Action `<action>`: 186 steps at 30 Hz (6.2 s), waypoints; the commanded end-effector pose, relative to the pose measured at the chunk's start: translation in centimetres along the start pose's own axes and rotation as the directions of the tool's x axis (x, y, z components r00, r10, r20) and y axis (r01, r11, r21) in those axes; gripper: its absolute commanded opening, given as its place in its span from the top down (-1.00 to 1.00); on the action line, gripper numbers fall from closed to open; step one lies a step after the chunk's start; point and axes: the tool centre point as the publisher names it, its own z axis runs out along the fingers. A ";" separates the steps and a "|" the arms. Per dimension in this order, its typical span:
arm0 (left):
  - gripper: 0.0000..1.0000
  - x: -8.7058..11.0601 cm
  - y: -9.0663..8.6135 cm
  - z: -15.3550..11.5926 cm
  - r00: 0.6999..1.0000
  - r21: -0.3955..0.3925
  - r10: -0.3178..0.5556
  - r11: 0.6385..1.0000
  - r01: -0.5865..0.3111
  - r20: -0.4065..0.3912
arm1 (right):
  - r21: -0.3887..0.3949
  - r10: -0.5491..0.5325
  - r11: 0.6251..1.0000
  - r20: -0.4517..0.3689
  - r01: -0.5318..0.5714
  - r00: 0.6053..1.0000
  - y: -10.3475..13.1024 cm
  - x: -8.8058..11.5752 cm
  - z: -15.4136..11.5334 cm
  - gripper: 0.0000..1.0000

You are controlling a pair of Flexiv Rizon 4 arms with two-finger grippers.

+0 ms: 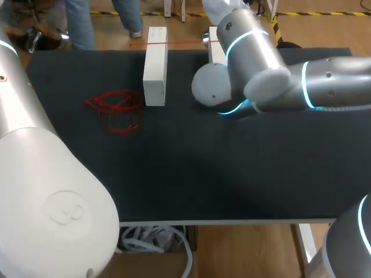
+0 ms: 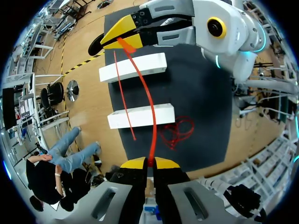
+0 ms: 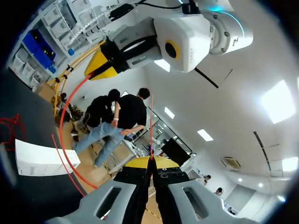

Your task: Grab the tape and strap the tape.

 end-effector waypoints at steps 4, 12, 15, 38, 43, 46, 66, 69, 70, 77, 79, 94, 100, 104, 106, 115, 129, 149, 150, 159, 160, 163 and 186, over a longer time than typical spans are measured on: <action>1.00 0.0 0.0 -0.1 1.000 -0.003 -0.001 1.000 0.001 -0.002 | 0.030 -0.017 0.999 0.058 0.015 0.998 0.5 0.8 0.2 1.00; 1.00 0.0 0.0 -0.1 1.000 -0.003 -0.001 1.000 0.001 -0.002 | 0.031 0.260 0.965 -0.033 -0.259 0.965 0.9 0.9 0.0 1.00; 1.00 0.0 0.0 -0.1 1.000 -0.003 -0.001 1.000 0.001 -0.002 | 0.031 0.260 0.965 -0.033 -0.259 0.965 0.9 0.9 0.0 1.00; 1.00 0.0 0.0 -0.1 1.000 -0.003 -0.001 1.000 0.001 -0.002 | 0.031 0.260 0.965 -0.033 -0.259 0.965 0.9 0.9 0.0 1.00; 1.00 0.0 0.0 -0.1 1.000 -0.003 -0.001 1.000 0.001 -0.002 | 0.083 0.194 0.978 -0.038 -0.190 0.980 0.8 1.4 0.3 1.00; 1.00 0.0 0.0 -0.1 1.000 -0.003 -0.001 1.000 0.001 -0.002 | 0.120 0.140 0.984 -0.045 -0.134 0.989 1.0 1.3 0.1 1.00; 1.00 0.0 0.0 -0.1 1.000 -0.003 -0.001 1.000 0.001 -0.002 | 0.081 -0.145 0.984 -0.127 0.156 0.981 4.4 1.1 -0.5 1.00; 1.00 0.0 0.0 -0.1 1.000 -0.003 -0.001 1.000 0.001 -0.002 | 0.061 -0.187 0.978 -0.172 0.200 0.967 4.7 0.9 -1.0 1.00; 1.00 0.0 0.0 -0.1 1.000 -0.003 -0.001 1.000 0.001 -0.002 | 0.053 -0.204 0.975 -0.183 0.217 0.962 4.8 1.0 -1.1 1.00; 1.00 0.0 0.0 -0.1 1.000 -0.003 -0.001 1.000 0.001 -0.002 | 0.074 -0.265 0.956 -0.192 0.284 0.945 4.0 0.9 -1.2 1.00; 1.00 0.0 0.0 -0.1 1.000 -0.003 -0.001 1.000 0.001 -0.002 | 0.078 -0.282 0.951 -0.187 0.300 0.941 4.0 0.8 -1.2 1.00; 1.00 0.0 0.0 -0.1 1.000 -0.003 -0.001 1.000 0.001 -0.002 | 0.072 -0.485 0.861 -0.185 0.504 0.854 3.9 1.4 -0.9 1.00; 1.00 0.0 0.0 -0.1 1.000 -0.003 -0.001 1.000 0.001 -0.002 | 0.078 -0.531 0.833 -0.159 0.547 0.832 3.7 1.6 -0.8 1.00; 1.00 0.0 0.0 -0.1 1.000 -0.003 -0.001 1.000 0.001 -0.002 | 0.093 -0.543 0.826 -0.131 0.556 0.829 3.8 1.6 -0.6 1.00; 1.00 0.0 0.0 -0.1 1.000 -0.003 -0.001 1.000 0.001 -0.002 | 0.097 -0.548 0.823 -0.122 0.559 0.828 3.8 1.7 -0.5 1.00; 1.00 0.0 0.0 -0.1 1.000 -0.003 -0.001 1.000 0.001 -0.002 | 0.108 -0.540 0.827 -0.122 0.552 0.833 4.1 2.4 0.2 1.00; 1.00 0.0 0.0 -0.1 1.000 -0.003 -0.001 1.000 0.001 -0.002 | 0.092 -0.544 0.827 -0.122 0.555 0.830 5.4 3.7 0.8 1.00; 1.00 0.0 0.0 -0.1 1.000 -0.003 -0.001 1.000 0.001 -0.002 | 0.091 -0.556 0.818 -0.129 0.568 0.821 5.6 4.2 0.8 1.00; 1.00 0.0 0.0 -0.1 1.000 -0.003 -0.001 1.000 0.001 -0.002 | 0.091 -0.556 0.818 -0.128 0.568 0.821 5.6 4.2 0.8 1.00; 1.00 0.0 0.0 -0.1 1.000 -0.003 -0.001 1.000 0.001 -0.002 | 0.087 -0.566 0.812 -0.122 0.576 0.816 6.1 4.4 1.2 1.00; 1.00 0.0 0.0 -0.1 1.000 -0.003 -0.001 1.000 0.001 -0.002 | 0.087 -0.566 0.813 -0.120 0.576 0.816 6.0 4.3 1.3 1.00; 1.00 0.0 0.0 -0.1 1.000 -0.003 -0.001 1.000 0.001 -0.002 | 0.087 -0.567 0.812 -0.122 0.577 0.815 6.0 4.4 1.4 1.00; 1.00 0.0 0.0 -0.1 1.000 -0.003 -0.001 1.000 0.001 -0.002 | 0.078 -0.569 0.810 -0.133 0.581 0.811 5.9 4.3 1.0 1.00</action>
